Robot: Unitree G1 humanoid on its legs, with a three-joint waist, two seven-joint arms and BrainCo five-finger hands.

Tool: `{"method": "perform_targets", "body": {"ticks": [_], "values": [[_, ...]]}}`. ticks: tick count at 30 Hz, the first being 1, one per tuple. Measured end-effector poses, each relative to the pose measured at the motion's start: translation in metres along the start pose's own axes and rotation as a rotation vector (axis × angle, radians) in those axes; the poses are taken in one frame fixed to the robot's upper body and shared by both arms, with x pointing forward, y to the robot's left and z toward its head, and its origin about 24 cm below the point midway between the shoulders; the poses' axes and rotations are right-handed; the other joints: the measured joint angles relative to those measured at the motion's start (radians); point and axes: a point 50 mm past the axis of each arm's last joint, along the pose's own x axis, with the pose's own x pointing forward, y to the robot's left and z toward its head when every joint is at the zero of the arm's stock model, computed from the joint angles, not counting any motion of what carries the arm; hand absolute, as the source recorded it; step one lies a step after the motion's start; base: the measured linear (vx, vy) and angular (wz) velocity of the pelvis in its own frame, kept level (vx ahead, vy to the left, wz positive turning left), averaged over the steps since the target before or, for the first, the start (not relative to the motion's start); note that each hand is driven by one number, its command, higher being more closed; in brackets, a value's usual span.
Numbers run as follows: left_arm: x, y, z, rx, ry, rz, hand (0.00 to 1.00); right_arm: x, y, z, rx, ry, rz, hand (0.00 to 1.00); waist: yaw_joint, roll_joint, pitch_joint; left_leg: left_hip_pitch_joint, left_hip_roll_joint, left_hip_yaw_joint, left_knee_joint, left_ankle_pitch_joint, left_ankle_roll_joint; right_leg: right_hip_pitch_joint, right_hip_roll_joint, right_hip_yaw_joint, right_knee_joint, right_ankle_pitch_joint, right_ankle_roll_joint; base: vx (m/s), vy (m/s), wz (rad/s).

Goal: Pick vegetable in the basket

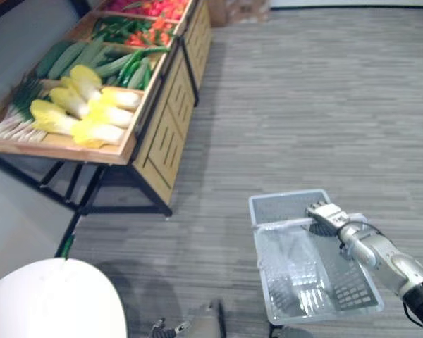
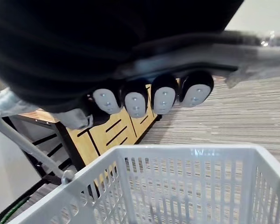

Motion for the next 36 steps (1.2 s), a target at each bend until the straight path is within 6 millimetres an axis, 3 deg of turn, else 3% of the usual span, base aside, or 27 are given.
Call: {"method": "perform_targets", "body": {"ticks": [1, 3, 4, 5, 6, 7, 8, 9, 10, 11, 12, 14, 16, 18, 20, 21, 23, 25, 26, 27, 28, 29, 31, 33, 34, 35, 36], "values": [[-0.004, -0.001, -0.012, 0.003, 0.031, -0.003, 0.0, 0.003, 0.001, 0.006, 0.024, -0.024, -0.012, 1.0, 0.022, 0.016, 0.001, -0.011, 0.028, -0.013, -0.051, 0.04, 0.002, 0.017, 0.011, 0.017, 0.003, -0.015, 0.023, 0.31, 0.349, -0.56], [-0.011, -0.001, -0.032, 0.011, 0.086, -0.006, 0.0, 0.007, 0.009, 0.017, 0.078, -0.057, -0.01, 1.0, 0.025, 0.027, -0.001, 0.01, 0.047, 0.014, -0.057, 0.117, -0.008, 0.05, -0.001, 0.049, 0.027, -0.052, 0.072, 0.36, 0.382, -0.49], [-0.013, 0.0, -0.037, 0.015, 0.103, -0.003, 0.0, 0.009, 0.012, 0.023, 0.1, -0.078, -0.008, 1.0, 0.032, -0.001, 0.006, 0.031, 0.027, 0.044, -0.031, 0.138, -0.001, 0.055, -0.035, 0.071, 0.049, -0.076, 0.092, 0.38, 0.399, -0.55], [-0.014, 0.002, -0.043, 0.023, 0.125, 0.0, 0.0, 0.01, 0.015, 0.029, 0.118, -0.099, -0.006, 1.0, 0.036, -0.049, -0.003, 0.04, -0.024, 0.076, -0.008, 0.112, 0.035, 0.05, -0.096, 0.096, 0.076, -0.103, 0.118, 0.47, 0.442, -0.43], [-0.013, 0.0, -0.039, 0.029, 0.119, -0.006, 0.0, 0.009, 0.015, 0.031, 0.126, -0.103, -0.01, 1.0, 0.032, -0.077, -0.011, 0.052, -0.066, 0.103, -0.008, 0.086, 0.071, 0.019, -0.141, 0.111, 0.177, -0.126, 0.127, 0.38, 0.342, -0.2], [-0.011, 0.0, -0.035, 0.038, 0.109, -0.008, 0.0, 0.008, 0.016, 0.031, 0.129, -0.098, -0.009, 1.0, 0.03, -0.083, -0.012, 0.062, -0.083, 0.105, -0.008, 0.073, 0.09, -0.011, -0.157, 0.12, 0.275, -0.141, 0.123, 0.38, 0.303, 0.13], [-0.009, 0.005, -0.032, 0.056, 0.094, 0.001, 0.0, 0.005, 0.023, 0.031, 0.149, -0.077, 0.001, 1.0, 0.026, -0.087, -0.012, 0.098, -0.109, 0.106, -0.01, 0.049, 0.117, -0.07, -0.182, 0.134, 0.495, -0.141, 0.121, 0.39, 0.282, 0.24], [-0.008, 0.014, -0.029, 0.075, 0.082, 0.02, 0.0, 0.002, 0.031, 0.033, 0.171, -0.061, 0.01, 1.0, 0.022, -0.109, -0.013, 0.134, -0.136, 0.109, -0.01, 0.026, 0.127, -0.103, -0.203, 0.162, 0.616, -0.1, 0.119, 0.49, 0.303, 0.28], [-0.007, 0.021, -0.029, 0.091, 0.08, 0.035, 0.0, 0.0, 0.039, 0.038, 0.202, -0.052, 0.023, 1.0, 0.019, -0.131, -0.019, 0.188, -0.161, 0.121, -0.021, -0.002, 0.139, -0.13, -0.22, 0.221, 0.729, -0.034, 0.151, 0.44, 0.213, 0.11], [-0.007, 0.024, -0.03, 0.101, 0.082, 0.038, 0.0, 0.0, 0.042, 0.041, 0.219, -0.053, 0.024, 1.0, 0.019, -0.14, -0.024, 0.217, -0.172, 0.125, -0.036, -0.013, 0.148, -0.146, -0.225, 0.239, 0.78, 0.009, 0.151, 0.47, 0.172, -0.04], [-0.007, 0.029, -0.029, 0.124, 0.077, 0.042, 0.0, 0.0, 0.045, 0.045, 0.244, -0.056, 0.02, 1.0, 0.015, -0.155, -0.027, 0.271, -0.187, 0.121, -0.06, -0.032, 0.17, -0.186, -0.236, 0.259, 0.882, 0.106, 0.149, 0.49, 0.13, -0.04], [-0.003, 0.032, -0.02, 0.147, 0.054, 0.045, 0.0, -0.003, 0.051, 0.047, 0.269, -0.044, 0.025, 1.0, -0.001, -0.156, -0.023, 0.357, -0.195, 0.089, -0.067, -0.067, 0.204, -0.256, -0.228, 0.22, 1.085, 0.042, 0.068, 0.46, 0.084, 0.18], [0.0, 0.031, -0.008, 0.142, 0.019, 0.044, 0.0, -0.007, 0.055, 0.046, 0.28, -0.029, 0.035, 1.0, -0.021, -0.136, -0.015, 0.446, -0.19, 0.044, -0.101, -0.082, 0.213, -0.289, -0.223, 0.111, 1.122, -0.051, 0.031, 0.56, 0.018, 0.55], [0.005, 0.029, 0.007, 0.136, -0.018, 0.043, 0.0, -0.008, 0.053, 0.042, 0.277, -0.014, 0.032, 1.0, -0.037, -0.128, -0.011, 0.506, -0.177, 0.008, -0.123, -0.085, 0.218, -0.323, -0.204, 0.003, 1.01, -0.105, 0.015, 0.56, -0.026, 0.66], [0.008, 0.029, 0.022, 0.13, -0.064, 0.046, 0.0, -0.012, 0.054, 0.033, 0.283, 0.029, 0.034, 1.0, -0.052, -0.124, -0.009, 0.539, -0.149, -0.029, -0.107, -0.086, 0.214, -0.325, -0.156, -0.071, 0.652, -0.1, 0.022, 0.52, -0.088, 0.87], [0.008, 0.028, 0.024, 0.128, -0.072, 0.045, 0.0, -0.015, 0.055, 0.03, 0.286, 0.046, 0.032, 1.0, -0.053, -0.122, -0.01, 0.543, -0.142, -0.041, -0.099, -0.091, 0.206, -0.325, -0.145, -0.067, 0.561, -0.088, 0.038, 0.54, -0.143, 0.89], [0.007, 0.025, 0.025, 0.122, -0.081, 0.041, 0.0, -0.021, 0.055, 0.02, 0.293, 0.096, 0.019, 1.0, -0.057, -0.122, -0.011, 0.566, -0.117, -0.075, -0.062, -0.137, 0.128, -0.339, -0.128, 0.006, 0.261, -0.002, 0.093, 0.57, -0.199, 0.83], [0.005, 0.027, 0.016, 0.113, -0.057, 0.047, 0.0, -0.026, 0.058, 0.018, 0.3, 0.122, 0.026, 1.0, -0.051, -0.137, -0.018, 0.615, -0.106, -0.087, -0.055, -0.175, 0.066, -0.339, -0.128, 0.066, 0.097, 0.084, 0.09, 0.66, -0.304, 0.61], [0.002, 0.036, 0.003, 0.11, -0.021, 0.07, 0.0, -0.03, 0.062, 0.018, 0.306, 0.132, 0.038, 1.0, -0.05, -0.167, -0.034, 0.644, -0.107, -0.124, -0.045, -0.206, 0.025, -0.325, -0.15, 0.091, 0.057, 0.128, 0.084, 0.88, -0.495, 0.62], [0.001, 0.035, -0.003, 0.1, 0.003, 0.067, 0.0, -0.034, 0.064, 0.014, 0.306, 0.153, 0.041, 1.0, -0.05, -0.155, -0.033, 0.659, -0.092, -0.143, -0.031, -0.218, 0.016, -0.324, -0.15, 0.09, 0.097, 0.249, 0.087, 0.86, -0.512, 0.63], [0.001, 0.019, -0.004, 0.07, 0.019, 0.033, 0.0, -0.037, 0.064, 0.004, 0.297, 0.209, 0.042, 1.0, -0.042, -0.088, -0.035, 0.634, -0.037, -0.177, 0.016, -0.201, 0.018, -0.345, -0.114, 0.06, 0.204, 0.19, 0.066, 0.7, -0.431, 0.62], [0.0, 0.012, -0.005, 0.042, 0.023, 0.023, 0.0, -0.038, 0.062, -0.001, 0.274, 0.231, 0.044, 1.0, -0.049, -0.078, -0.036, 0.606, -0.032, -0.211, 0.062, -0.129, 0.022, -0.373, -0.122, 0.043, 0.305, 0.137, 0.045, 0.65, -0.387, 0.59], [-0.001, 0.008, -0.008, 0.016, 0.034, 0.021, 0.0, -0.042, 0.061, -0.007, 0.264, 0.258, 0.042, 1.0, -0.049, -0.07, -0.041, 0.584, -0.02, -0.258, 0.113, -0.033, 0.022, -0.367, -0.125, 0.016, 0.376, 0.071, 0.032, 0.59, -0.328, 0.55], [-0.002, 0.011, -0.014, -0.011, 0.058, 0.037, 0.0, -0.045, 0.059, -0.012, 0.257, 0.279, 0.039, 1.0, -0.053, -0.067, -0.043, 0.518, -0.009, -0.288, 0.247, 0.156, 0.038, -0.291, -0.116, -0.058, 0.38, 0.01, 0.014, 0.63, -0.328, 0.64], [-0.003, 0.012, -0.016, -0.016, 0.065, 0.041, 0.0, -0.047, 0.061, -0.013, 0.256, 0.282, 0.045, 1.0, -0.053, -0.069, -0.043, 0.482, -0.01, -0.282, 0.313, 0.268, 0.035, -0.239, -0.117, -0.083, 0.348, -0.012, 0.015, 0.51, -0.269, 0.53], [-0.004, 0.012, -0.019, -0.017, 0.073, 0.04, 0.0, -0.048, 0.062, -0.013, 0.257, 0.286, 0.05, 1.0, -0.05, -0.074, -0.042, 0.457, -0.01, -0.277, 0.36, 0.335, 0.012, -0.199, -0.121, -0.097, 0.316, -0.019, 0.013, 0.46, -0.21, 0.65], [-0.004, 0.01, -0.019, -0.044, 0.071, 0.045, 0.0, -0.052, 0.062, -0.017, 0.251, 0.303, 0.051, 1.0, -0.046, -0.084, -0.038, 0.362, 0.008, -0.226, 0.504, 0.28, -0.031, -0.128, -0.122, -0.127, 0.245, -0.028, 0.013, 0.33, -0.126, 0.72]]}}
